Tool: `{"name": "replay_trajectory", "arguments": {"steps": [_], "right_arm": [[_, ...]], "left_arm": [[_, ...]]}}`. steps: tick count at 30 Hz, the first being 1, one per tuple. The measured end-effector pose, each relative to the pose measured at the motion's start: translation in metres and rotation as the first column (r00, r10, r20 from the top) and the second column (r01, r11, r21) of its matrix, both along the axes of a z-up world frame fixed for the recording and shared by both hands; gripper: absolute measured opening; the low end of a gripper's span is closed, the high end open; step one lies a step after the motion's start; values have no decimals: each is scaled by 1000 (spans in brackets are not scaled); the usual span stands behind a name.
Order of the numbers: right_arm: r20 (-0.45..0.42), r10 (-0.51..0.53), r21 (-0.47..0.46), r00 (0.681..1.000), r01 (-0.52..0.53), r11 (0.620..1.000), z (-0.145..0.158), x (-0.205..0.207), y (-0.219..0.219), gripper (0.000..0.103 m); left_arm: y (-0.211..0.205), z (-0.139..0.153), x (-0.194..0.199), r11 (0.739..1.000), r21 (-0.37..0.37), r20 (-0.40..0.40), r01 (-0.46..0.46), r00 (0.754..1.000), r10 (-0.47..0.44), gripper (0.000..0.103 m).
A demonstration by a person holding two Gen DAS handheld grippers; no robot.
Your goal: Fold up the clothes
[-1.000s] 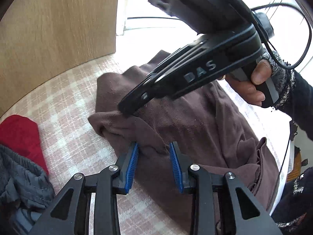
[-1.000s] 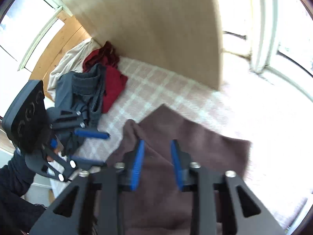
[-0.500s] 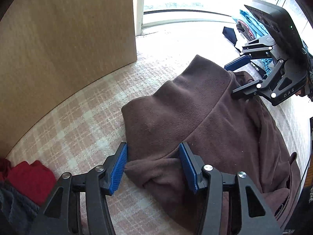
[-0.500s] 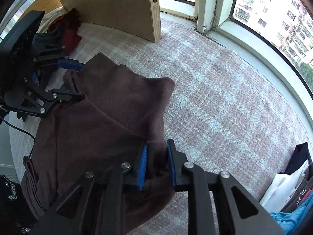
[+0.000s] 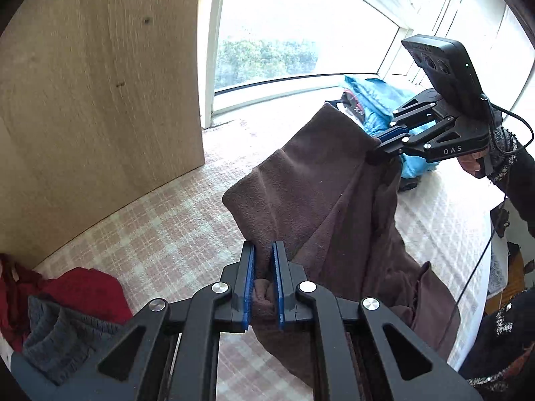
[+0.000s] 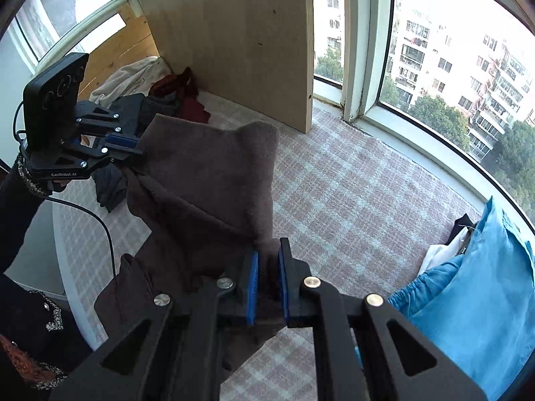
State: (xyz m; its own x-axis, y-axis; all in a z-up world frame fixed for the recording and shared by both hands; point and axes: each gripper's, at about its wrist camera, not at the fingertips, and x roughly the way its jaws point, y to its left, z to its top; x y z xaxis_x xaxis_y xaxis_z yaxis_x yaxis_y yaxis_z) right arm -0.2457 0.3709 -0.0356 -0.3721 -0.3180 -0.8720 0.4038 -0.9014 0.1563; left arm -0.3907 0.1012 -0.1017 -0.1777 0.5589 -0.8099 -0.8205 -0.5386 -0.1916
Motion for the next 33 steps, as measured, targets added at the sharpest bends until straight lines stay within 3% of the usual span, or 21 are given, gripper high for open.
{"name": "replay_trajectory", "arguments": {"steps": [5, 9, 13, 17, 19, 22, 26, 28, 30, 31, 33], "right_arm": [[-8, 19, 14, 1000, -19, 1000, 18, 94, -30, 10], [27, 10, 2, 1000, -11, 1000, -8, 165, -48, 11], [91, -31, 31, 995, 28, 999, -78, 213, -63, 11], [148, -40, 151, 988, 18, 988, -132, 232, -73, 15], [177, -29, 160, 984, 1, 987, -120, 248, -65, 14], [132, -55, 104, 990, 41, 994, -80, 265, -45, 16], [30, -159, -84, 987, 161, 983, -50, 240, -32, 16], [17, -196, -130, 980, 196, 972, -61, 220, -42, 16], [68, -199, -147, 978, 207, 967, -93, 210, -55, 16], [93, -200, -155, 975, 213, 965, -109, 205, -62, 16], [108, -205, -160, 973, 220, 962, -137, 218, -68, 17]], "left_arm": [[-23, 47, 77, 998, 45, -62, 46, 997, -43, 9], [-46, 64, 153, 996, 42, -53, 75, 996, -73, 9], [-59, 29, 215, 994, 10, -7, 106, 994, -106, 9], [-64, -33, 262, 990, -74, 76, 123, 990, -117, 10], [-68, -58, 279, 986, -123, 113, 114, 989, -100, 11], [-88, -47, 292, 989, -124, 146, 79, 987, -61, 12], [-99, -6, 297, 991, -115, 82, 67, 995, -57, 12], [-83, 8, 290, 995, -66, 15, 78, 997, -77, 19], [-65, 12, 281, 996, -16, -10, 84, 996, -84, 23], [-56, 8, 275, 996, 7, -1, 84, 996, -84, 23], [-46, -20, 265, 997, 6, 96, 83, 992, -83, 23]]}}
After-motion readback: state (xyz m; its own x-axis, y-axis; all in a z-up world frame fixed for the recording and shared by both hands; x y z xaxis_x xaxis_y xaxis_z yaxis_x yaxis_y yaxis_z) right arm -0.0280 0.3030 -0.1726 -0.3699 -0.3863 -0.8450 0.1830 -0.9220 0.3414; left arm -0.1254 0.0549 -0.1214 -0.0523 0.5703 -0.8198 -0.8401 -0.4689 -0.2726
